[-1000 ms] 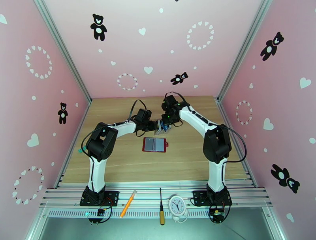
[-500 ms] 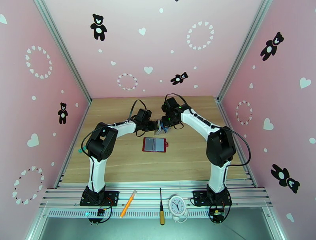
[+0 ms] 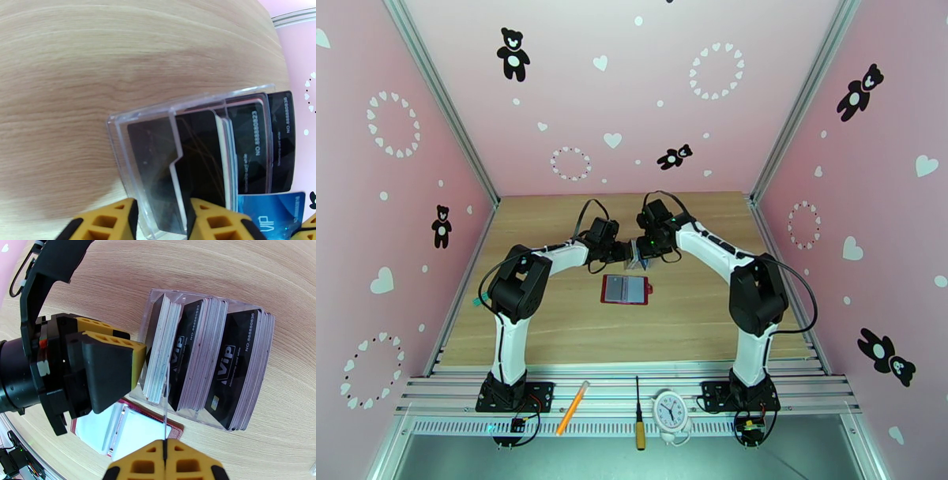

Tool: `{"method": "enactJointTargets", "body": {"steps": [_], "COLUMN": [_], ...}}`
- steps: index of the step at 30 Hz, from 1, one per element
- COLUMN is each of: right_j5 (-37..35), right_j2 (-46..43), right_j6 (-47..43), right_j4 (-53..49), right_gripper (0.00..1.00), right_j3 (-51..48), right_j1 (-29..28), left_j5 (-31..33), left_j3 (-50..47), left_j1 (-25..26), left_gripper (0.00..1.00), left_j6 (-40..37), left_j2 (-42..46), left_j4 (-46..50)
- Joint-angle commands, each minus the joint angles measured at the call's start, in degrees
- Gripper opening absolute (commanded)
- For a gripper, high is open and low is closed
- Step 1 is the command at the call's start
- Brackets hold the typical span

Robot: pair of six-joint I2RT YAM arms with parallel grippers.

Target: Put the credit cards into the card holder

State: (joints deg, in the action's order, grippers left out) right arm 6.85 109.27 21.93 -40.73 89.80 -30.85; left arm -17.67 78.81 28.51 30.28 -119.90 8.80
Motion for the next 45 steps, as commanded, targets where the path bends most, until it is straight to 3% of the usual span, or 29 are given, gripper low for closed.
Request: {"method": "enactJointTargets", "body": {"steps": [1,32,45], "right_j5": [0.18,1.18,-0.95], "right_j2": [-1.78,-2.48,-8.99], "right_j6": [0.07,0.23,2.19], "right_j4": [-1.63,-3.57,-1.95], "right_gripper": [0.0,0.0,0.0], "right_j3": [-2.07,-4.44,-4.55], "right_j1": [-0.53,-0.88,-0.36], "left_j5": [0.17,0.41,0.01], "left_j3": [-0.93,-1.1,-0.73], "left_j1": [-0.74,-0.65,-0.4], "left_gripper": [0.39,0.39,0.39], "left_j6": [-0.14,-0.31,-0.39], "left_j2": [-0.16,0.73,1.69], "left_j4": [4.12,4.38,4.72]}}
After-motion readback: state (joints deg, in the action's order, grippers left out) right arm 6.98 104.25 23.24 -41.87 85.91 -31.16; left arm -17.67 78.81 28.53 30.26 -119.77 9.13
